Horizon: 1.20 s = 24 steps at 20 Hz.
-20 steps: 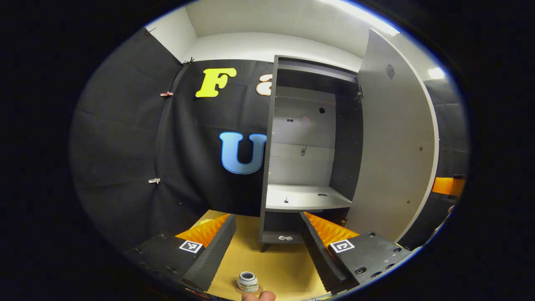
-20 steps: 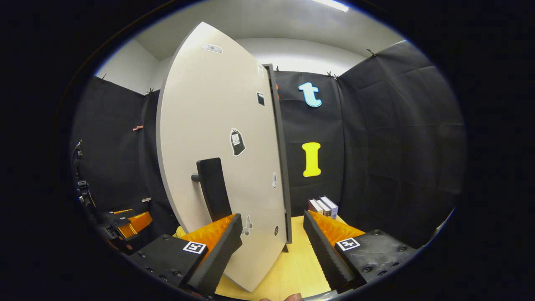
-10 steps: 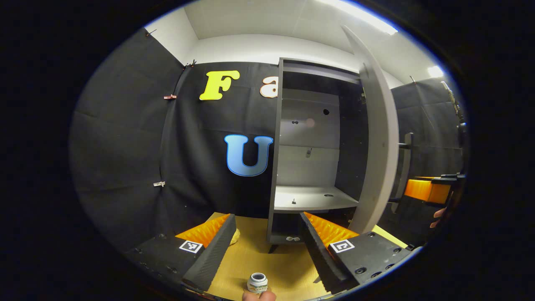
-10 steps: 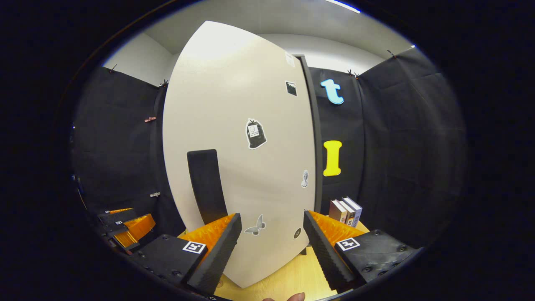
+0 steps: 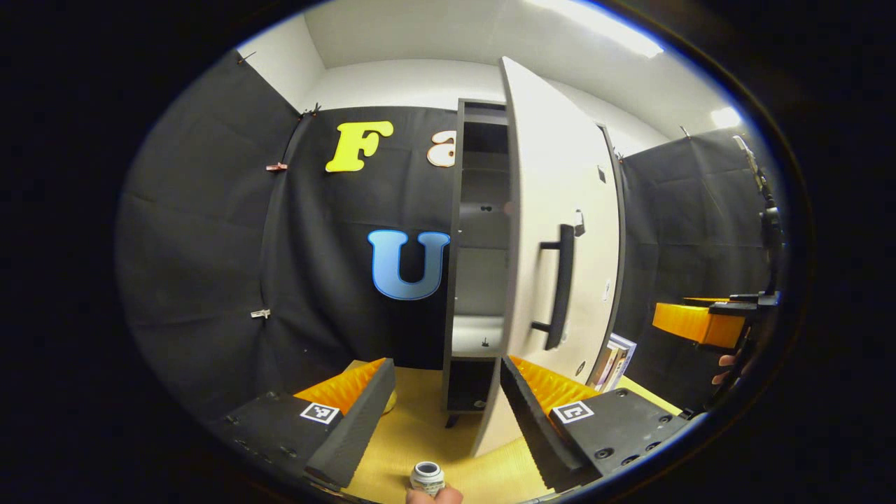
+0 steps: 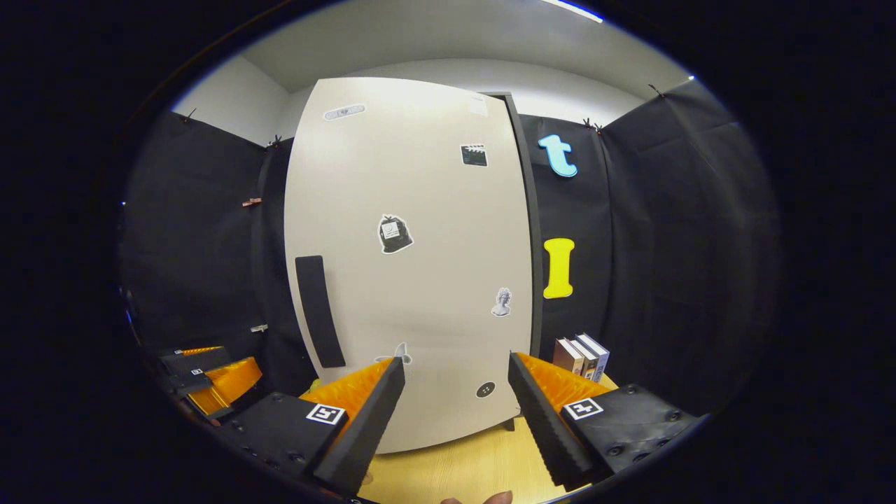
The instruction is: Open the cabinet door with the right hand, grasp the bottle in the cabinet with the left hand and place it on the coaster, then close the cabinet door with the right hand.
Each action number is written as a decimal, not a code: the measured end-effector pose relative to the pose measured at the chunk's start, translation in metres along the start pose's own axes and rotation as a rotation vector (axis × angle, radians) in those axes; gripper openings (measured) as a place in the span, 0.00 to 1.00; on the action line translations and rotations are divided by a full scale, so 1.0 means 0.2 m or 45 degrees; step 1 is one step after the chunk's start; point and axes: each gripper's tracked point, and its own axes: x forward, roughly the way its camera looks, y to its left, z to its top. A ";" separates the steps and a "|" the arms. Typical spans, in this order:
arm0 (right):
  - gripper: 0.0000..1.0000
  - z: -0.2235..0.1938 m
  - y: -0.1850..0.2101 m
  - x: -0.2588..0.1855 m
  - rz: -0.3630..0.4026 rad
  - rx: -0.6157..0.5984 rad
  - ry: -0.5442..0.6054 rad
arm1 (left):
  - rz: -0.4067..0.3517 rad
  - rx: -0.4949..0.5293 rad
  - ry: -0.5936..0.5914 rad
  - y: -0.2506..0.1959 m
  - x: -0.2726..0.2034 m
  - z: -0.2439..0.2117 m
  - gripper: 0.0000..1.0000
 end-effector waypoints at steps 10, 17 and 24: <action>0.97 0.04 -0.18 -0.06 -0.048 -0.050 -0.035 | -0.029 0.000 -0.019 -0.10 0.03 0.04 0.95; 0.97 0.06 -0.22 -0.09 -0.076 -0.029 -0.054 | -0.019 0.018 -0.025 -0.10 0.01 0.05 0.95; 0.97 0.05 -0.22 -0.11 -0.099 -0.055 -0.062 | 0.002 0.043 -0.046 -0.08 -0.02 0.08 0.95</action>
